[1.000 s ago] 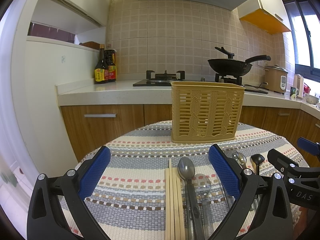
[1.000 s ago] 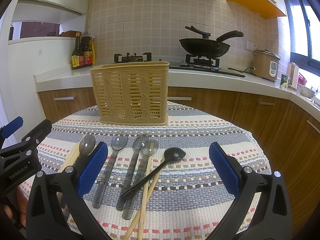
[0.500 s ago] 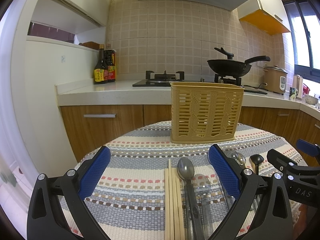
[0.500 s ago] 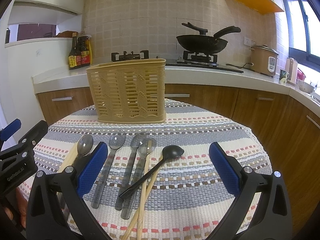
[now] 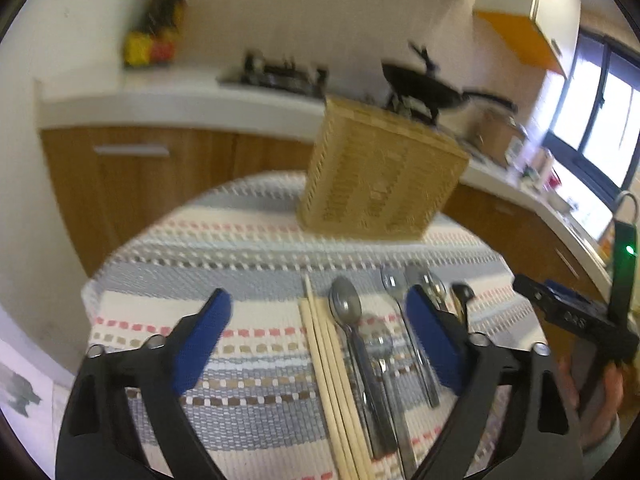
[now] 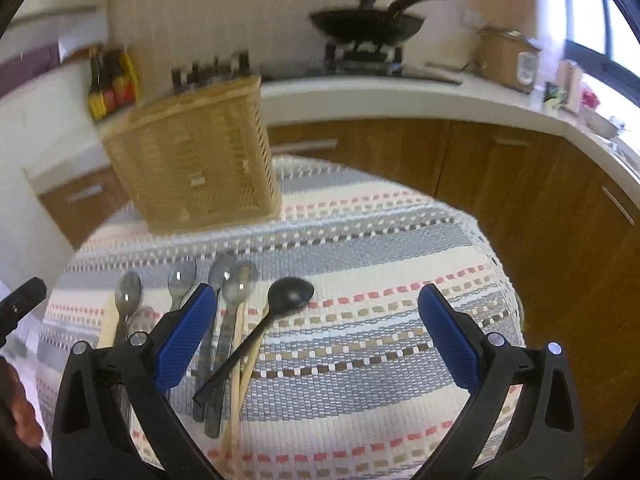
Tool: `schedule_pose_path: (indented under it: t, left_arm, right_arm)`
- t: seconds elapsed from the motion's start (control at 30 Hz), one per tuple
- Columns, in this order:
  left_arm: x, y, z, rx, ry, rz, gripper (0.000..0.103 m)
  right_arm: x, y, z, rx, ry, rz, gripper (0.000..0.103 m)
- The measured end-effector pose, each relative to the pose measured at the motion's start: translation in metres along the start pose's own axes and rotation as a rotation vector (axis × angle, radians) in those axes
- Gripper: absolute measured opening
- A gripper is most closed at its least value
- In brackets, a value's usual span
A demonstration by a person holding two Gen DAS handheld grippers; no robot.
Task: Organize utensils
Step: 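Grasp a clear spoon with the left tool while the right tool grasps the black spoon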
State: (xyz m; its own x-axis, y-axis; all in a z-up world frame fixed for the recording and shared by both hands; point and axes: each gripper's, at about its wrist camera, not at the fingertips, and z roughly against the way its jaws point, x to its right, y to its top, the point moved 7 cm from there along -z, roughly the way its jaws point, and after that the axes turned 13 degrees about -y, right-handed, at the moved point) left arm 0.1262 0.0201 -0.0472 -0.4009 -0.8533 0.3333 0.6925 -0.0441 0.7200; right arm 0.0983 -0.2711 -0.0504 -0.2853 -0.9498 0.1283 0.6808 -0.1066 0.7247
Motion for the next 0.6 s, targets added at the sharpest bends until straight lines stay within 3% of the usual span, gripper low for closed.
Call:
schedule_pose_path:
  t: [0.03,0.07,0.13,0.27,0.37,0.5,0.6]
  left_arm:
    - [-0.01,0.0,-0.01,-0.09,-0.014,0.024,0.073]
    - [-0.015,0.001,-0.017,-0.119,-0.044,0.05,0.07]
    - [-0.015,-0.002,-0.021,-0.138,-0.131,0.107,0.065]
    - [-0.011,-0.006,-0.035,-0.217,-0.153,0.124,0.047]
    - [-0.004,-0.005,-0.047,-0.261,-0.211,0.143,0.042]
    - [0.011,-0.007,-0.061,-0.321,-0.195,0.105,0.032]
    - [0.018,-0.011,-0.07,-0.365,-0.189,0.098,0.029]
  right_arm:
    - [-0.001,0.002,-0.003,-0.013,0.009,0.005,0.095]
    - [-0.003,0.002,-0.006,-0.039,0.004,0.028,0.091]
    - [-0.01,0.003,-0.011,-0.108,0.005,0.08,0.085]
    - [-0.022,0.001,-0.022,-0.222,0.052,0.119,0.07]
    - [-0.027,-0.003,-0.033,-0.343,0.097,0.092,0.056]
    - [-0.024,-0.008,-0.05,-0.477,0.149,0.038,0.041]
    - [-0.029,-0.016,-0.059,-0.569,0.188,0.004,0.036]
